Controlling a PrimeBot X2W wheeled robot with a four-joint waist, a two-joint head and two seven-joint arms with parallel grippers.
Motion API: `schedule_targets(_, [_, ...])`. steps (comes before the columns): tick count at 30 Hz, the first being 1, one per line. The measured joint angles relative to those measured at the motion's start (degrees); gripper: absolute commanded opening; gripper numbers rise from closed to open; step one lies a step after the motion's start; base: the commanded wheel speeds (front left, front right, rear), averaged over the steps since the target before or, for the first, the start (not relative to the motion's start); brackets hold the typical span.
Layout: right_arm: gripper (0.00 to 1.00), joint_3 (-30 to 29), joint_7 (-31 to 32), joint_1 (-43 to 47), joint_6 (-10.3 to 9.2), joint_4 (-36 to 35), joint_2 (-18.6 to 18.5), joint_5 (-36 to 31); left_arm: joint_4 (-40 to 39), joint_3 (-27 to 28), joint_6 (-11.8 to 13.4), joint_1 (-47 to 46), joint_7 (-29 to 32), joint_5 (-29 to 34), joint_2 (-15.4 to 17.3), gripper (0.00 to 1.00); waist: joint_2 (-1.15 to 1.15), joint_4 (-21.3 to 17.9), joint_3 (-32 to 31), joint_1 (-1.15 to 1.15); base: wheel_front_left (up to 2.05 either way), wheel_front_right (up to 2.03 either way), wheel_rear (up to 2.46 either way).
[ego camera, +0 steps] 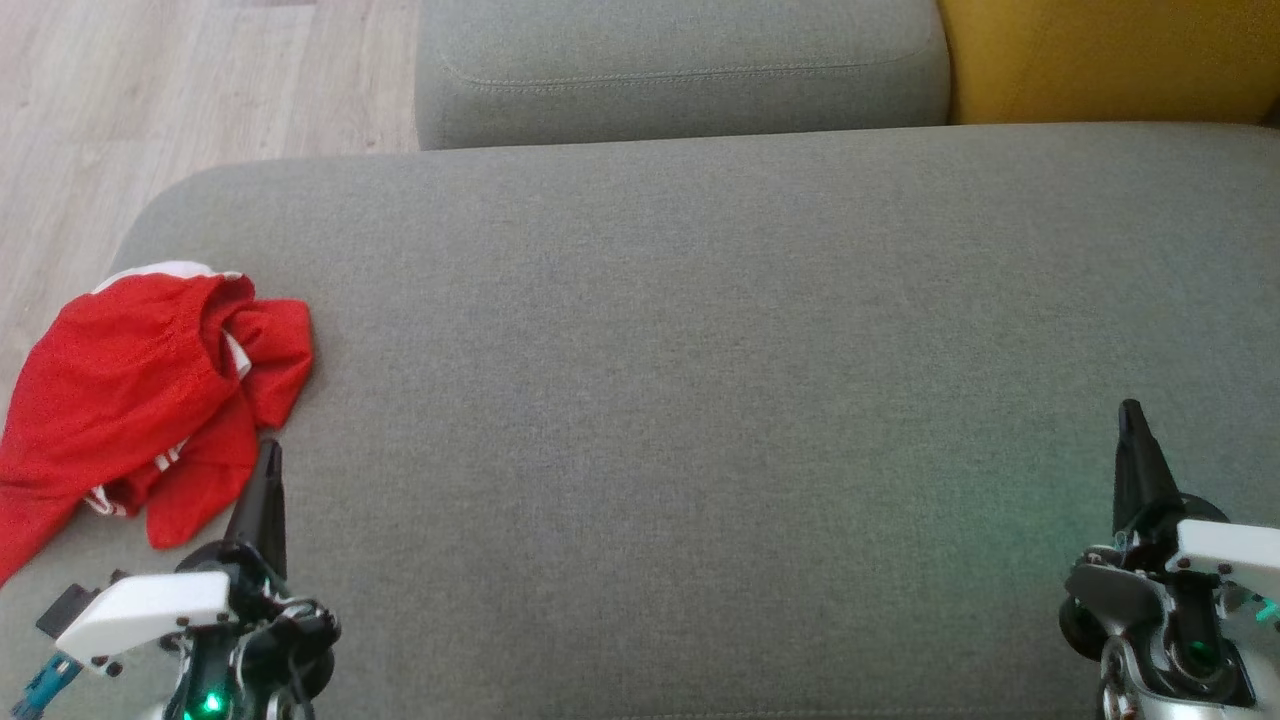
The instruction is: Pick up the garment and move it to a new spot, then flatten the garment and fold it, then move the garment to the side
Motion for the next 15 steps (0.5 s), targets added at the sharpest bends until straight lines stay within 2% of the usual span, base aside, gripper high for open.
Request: schedule_targets(15, [0.00,0.0,0.0,0.0,0.00,0.0,0.0,0.0,0.0,0.0,0.0,0.0,0.0,0.0,0.0,0.00,0.00,0.0,0.0,0.00,0.00,0.00,0.00])
